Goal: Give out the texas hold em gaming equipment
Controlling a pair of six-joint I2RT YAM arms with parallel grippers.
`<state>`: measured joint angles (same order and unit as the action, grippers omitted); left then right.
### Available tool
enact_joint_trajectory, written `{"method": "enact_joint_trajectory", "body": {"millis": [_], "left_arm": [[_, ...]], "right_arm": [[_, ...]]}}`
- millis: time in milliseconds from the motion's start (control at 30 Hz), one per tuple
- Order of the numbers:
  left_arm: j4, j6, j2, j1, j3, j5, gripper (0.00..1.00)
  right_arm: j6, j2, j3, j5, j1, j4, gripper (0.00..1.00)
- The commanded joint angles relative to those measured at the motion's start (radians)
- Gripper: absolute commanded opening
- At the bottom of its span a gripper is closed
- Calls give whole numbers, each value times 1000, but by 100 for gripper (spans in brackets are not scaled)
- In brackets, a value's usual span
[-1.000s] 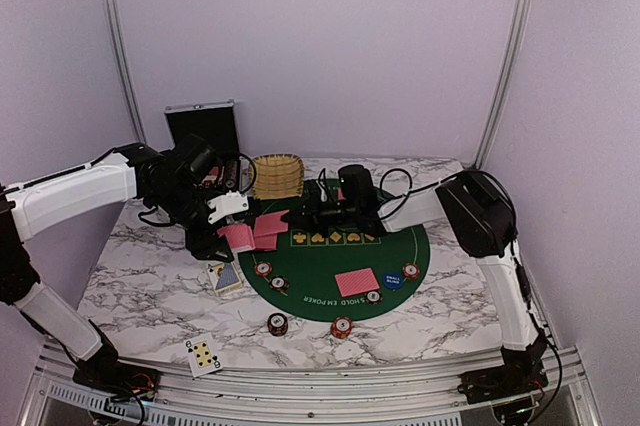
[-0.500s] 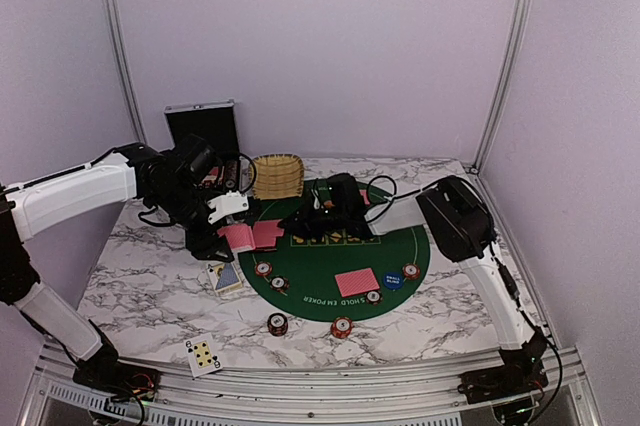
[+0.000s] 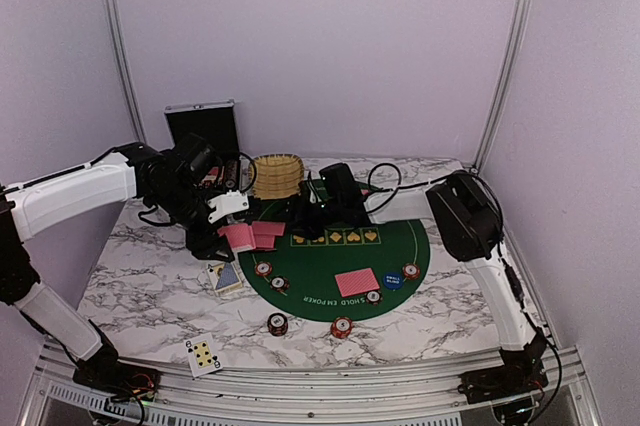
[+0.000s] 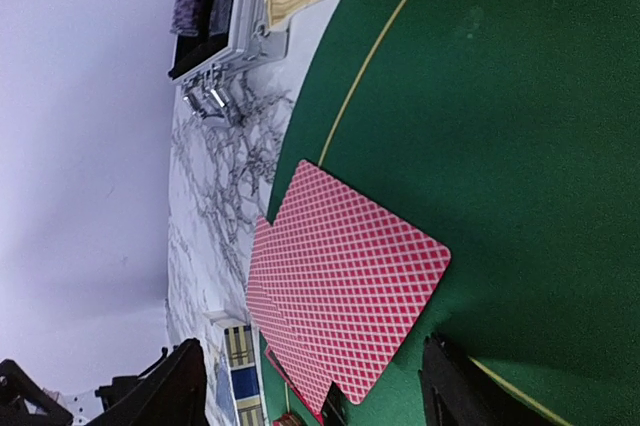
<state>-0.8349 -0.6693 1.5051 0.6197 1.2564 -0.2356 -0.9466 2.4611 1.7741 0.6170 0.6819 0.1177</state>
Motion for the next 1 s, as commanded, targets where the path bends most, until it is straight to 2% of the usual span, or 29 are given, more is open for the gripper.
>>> {"method": "enact_joint_trajectory", "body": {"millis": [0,300,600,833,967], "left_arm": [[-4,-1,-16,-5,35,-25,8],[-4,2,-16,-5,41,-24,8],[-4,-1,-9,-3,46,-24,8],[-4,-8,2,4,44,-11,9],[-4,-13,10,12,44,6,8]], "right_arm": [[122,-99,-19,-99,7,-195,75],[168,-301,-182,-131,6,-174,87],[12,-454,-397,59,47,142,94],[-115,-474,-461,136,109,323,94],[-146,-457,-461,157,129,364,94]]}}
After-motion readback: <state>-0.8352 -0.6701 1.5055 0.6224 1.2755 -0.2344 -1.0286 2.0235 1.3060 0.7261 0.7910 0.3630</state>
